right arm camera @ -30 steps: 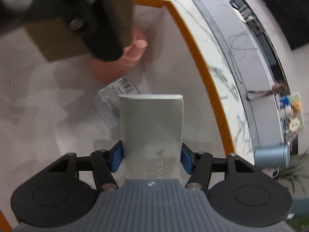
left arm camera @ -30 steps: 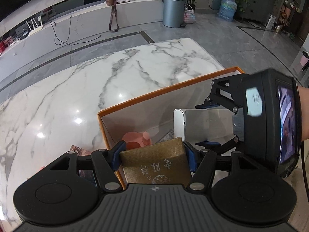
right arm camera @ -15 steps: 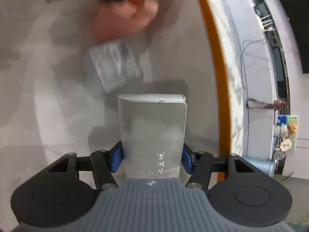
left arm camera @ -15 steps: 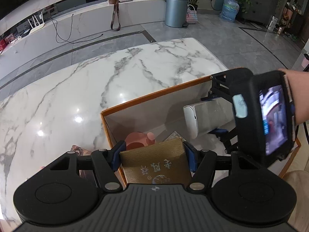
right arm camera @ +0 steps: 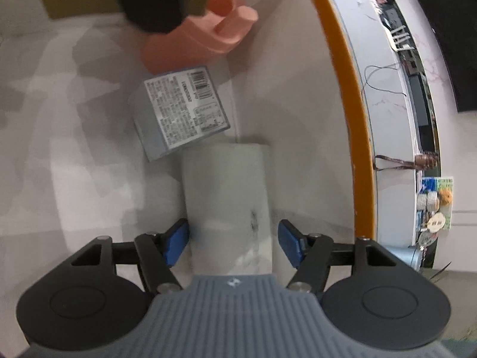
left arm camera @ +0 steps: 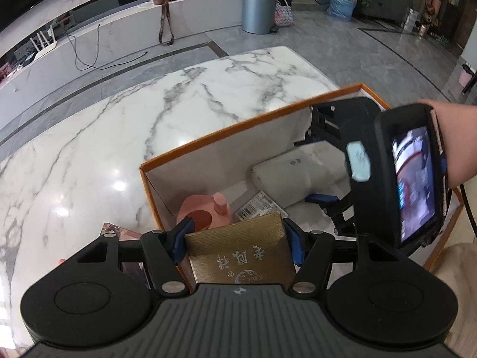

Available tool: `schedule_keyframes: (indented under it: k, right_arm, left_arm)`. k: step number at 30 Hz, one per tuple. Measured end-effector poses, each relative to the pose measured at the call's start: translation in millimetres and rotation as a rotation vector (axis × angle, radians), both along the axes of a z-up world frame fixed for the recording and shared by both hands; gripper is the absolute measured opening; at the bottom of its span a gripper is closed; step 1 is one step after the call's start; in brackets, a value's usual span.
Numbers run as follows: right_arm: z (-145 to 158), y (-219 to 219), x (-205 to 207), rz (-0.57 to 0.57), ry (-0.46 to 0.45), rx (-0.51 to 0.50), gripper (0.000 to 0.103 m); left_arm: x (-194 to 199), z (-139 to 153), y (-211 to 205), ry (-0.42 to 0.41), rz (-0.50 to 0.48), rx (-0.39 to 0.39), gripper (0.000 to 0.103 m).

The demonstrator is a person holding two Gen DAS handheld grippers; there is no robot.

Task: Organize rigid objects
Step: 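Lower the white box into the orange box and open the right tool, then lower the brown box into the orange box and open the left tool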

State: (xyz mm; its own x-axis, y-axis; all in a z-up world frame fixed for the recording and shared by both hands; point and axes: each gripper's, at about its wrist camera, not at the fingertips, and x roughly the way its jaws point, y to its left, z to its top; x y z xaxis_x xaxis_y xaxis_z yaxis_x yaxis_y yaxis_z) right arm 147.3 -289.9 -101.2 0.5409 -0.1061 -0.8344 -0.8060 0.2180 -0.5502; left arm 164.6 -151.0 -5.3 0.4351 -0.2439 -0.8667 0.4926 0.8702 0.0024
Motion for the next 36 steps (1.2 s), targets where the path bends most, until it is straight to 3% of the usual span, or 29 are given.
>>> schedule_keyframes:
  k: [8,15,26,36]
  right_arm:
    - [29.6,-7.6,11.0,-0.174,0.015,0.235,0.067]
    - [43.9,-16.5,-0.1,-0.292,0.110,0.430,0.056]
    - [32.6,-20.5,-4.3,-0.499,0.182,0.574,0.055]
    - [26.6,-11.1,-12.0,-0.549,0.138,0.547,0.055]
  left_arm:
    - [-6.0,-6.2,-9.1,0.059,-0.027,0.055,0.073]
    - [-13.5,-15.4,-26.2,0.086,-0.058,0.155,0.073]
    - [-20.3,-35.7,-46.0,0.059,-0.101,0.280,0.073]
    - [-17.0,-47.9,-47.9,0.019,-0.114,0.331,0.073]
